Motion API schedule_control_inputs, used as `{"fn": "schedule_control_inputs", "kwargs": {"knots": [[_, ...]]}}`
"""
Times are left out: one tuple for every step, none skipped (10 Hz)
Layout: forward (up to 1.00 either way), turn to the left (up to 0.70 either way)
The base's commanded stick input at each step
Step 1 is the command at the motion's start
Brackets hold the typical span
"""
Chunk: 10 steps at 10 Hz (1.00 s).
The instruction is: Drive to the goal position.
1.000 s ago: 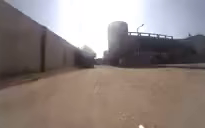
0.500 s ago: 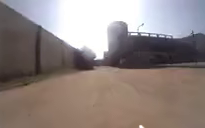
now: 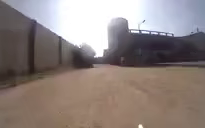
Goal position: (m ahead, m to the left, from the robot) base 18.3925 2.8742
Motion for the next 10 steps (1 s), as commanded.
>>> {"fn": "schedule_control_inputs", "kwargs": {"knots": [[1.0,0.0],[1.0,0.0],[1.0,0.0],[1.0,0.0],[1.0,0.0],[1.0,0.0],[1.0,0.0],[1.0,0.0],[1.0,0.0],[1.0,0.0]]}}
